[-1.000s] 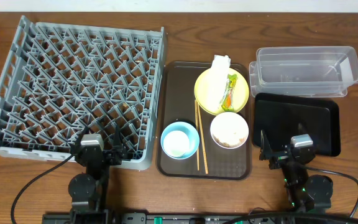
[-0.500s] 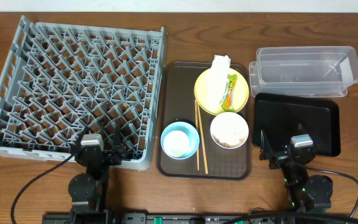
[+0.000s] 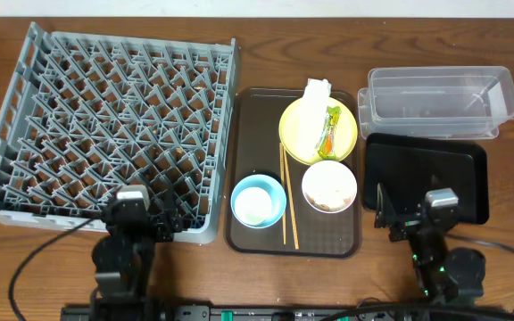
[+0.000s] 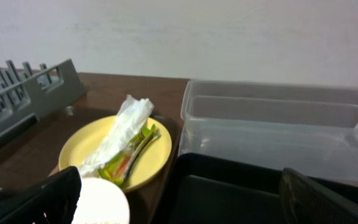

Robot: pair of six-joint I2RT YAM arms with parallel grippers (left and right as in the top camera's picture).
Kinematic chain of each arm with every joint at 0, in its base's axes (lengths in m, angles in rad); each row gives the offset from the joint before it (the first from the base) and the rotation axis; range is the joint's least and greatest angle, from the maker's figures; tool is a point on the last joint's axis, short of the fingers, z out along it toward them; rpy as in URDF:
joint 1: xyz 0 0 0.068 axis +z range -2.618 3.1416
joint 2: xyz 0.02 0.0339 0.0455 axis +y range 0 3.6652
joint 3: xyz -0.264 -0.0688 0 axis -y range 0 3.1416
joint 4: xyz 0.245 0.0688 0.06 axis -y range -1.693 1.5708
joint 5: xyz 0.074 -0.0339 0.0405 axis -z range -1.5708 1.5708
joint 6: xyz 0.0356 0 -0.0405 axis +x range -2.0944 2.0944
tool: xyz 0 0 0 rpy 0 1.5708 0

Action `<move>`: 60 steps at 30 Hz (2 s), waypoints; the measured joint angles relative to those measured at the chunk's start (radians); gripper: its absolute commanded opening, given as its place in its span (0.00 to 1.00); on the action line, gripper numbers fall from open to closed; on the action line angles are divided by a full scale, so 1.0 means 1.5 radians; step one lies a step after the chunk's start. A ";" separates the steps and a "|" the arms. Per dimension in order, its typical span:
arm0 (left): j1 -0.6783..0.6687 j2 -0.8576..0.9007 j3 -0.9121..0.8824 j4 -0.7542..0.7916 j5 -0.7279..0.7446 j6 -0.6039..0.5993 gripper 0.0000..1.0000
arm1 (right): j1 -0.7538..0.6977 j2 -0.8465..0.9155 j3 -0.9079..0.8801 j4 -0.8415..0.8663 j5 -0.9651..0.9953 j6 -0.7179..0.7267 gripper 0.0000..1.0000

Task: Sort waste into correct bins and load items into the dishwasher
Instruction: 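Reach right gripper to the yellow plate and grasp the bag and wrapper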

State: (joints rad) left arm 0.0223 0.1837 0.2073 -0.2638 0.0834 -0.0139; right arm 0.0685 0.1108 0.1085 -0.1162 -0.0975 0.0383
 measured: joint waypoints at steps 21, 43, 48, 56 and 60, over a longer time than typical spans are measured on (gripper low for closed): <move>0.000 0.356 0.299 -0.203 0.005 -0.006 0.87 | 0.010 0.729 0.643 -0.350 -0.145 -0.002 0.99; 0.000 0.356 0.300 -0.204 0.005 -0.006 0.86 | 0.170 0.981 0.706 -0.281 -0.003 0.032 0.81; 0.000 0.356 0.300 -0.204 0.005 -0.006 0.86 | 0.187 1.050 0.706 -0.280 0.070 0.096 0.81; 0.000 0.356 0.300 -0.204 0.005 -0.006 0.86 | 0.187 1.139 0.708 -0.268 0.100 0.181 0.68; 0.000 0.356 0.300 -0.204 0.005 -0.006 0.86 | 0.187 1.174 0.708 -0.258 0.095 0.206 0.39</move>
State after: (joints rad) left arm 0.0223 0.7181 0.6567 -0.5694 0.0914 -0.0227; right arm 0.3485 1.8713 1.1698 -0.5037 0.0456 0.3477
